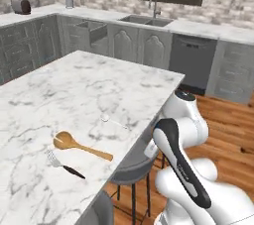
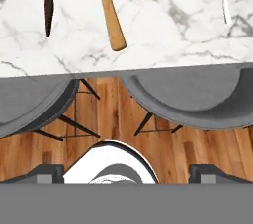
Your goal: Pick up the metallic utensils from the counter and place them in the open drawer. Make sure not to pick up any wooden utensils.
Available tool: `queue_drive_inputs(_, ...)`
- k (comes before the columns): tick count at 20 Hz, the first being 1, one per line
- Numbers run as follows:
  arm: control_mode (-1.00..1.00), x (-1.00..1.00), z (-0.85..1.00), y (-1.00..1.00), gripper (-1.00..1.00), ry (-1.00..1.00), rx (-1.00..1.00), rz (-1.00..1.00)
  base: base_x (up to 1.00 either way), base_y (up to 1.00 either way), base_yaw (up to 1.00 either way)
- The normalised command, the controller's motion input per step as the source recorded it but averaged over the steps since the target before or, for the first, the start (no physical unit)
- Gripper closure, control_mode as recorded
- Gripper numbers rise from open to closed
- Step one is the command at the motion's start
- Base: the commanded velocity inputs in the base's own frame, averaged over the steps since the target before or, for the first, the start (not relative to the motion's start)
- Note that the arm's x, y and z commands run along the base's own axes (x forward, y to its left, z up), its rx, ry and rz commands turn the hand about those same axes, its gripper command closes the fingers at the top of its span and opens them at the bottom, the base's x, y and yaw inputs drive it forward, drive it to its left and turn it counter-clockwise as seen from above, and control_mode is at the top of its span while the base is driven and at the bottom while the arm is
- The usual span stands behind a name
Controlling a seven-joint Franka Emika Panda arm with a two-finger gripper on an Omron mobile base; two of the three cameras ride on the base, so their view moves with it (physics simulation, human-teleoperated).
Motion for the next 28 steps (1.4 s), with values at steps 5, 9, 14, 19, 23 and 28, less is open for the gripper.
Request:
queue_drive_inputs(5,1.00,0.00,0.00,0.00,-1.00,0.00,0.00,0.00,-0.23,-0.12,0.81)
queue_drive_inputs(9,1.00,0.00,0.00,0.00,-1.00,0.00,0.00,0.00,-0.02,0.00,0.68)
queue_drive_inputs(14,-1.00,0.05,-0.01,0.02,-1.00,0.00,0.00,0.00,-0.06,0.13,0.13)
queue_drive_inputs(19,-1.00,0.30,0.00,0.82,-1.00,-0.05,0.00,-0.13,0.00,0.00,0.00)
queue_drive_inputs(23,-1.00,0.74,0.00,1.00,-1.00,0.01,-0.03,-0.32,0.00,0.00,0.00)
queue_drive_inputs(28,-1.00,0.85,0.00,0.99,-1.00,0.09,-0.05,-0.31,0.00,0.00,0.00)
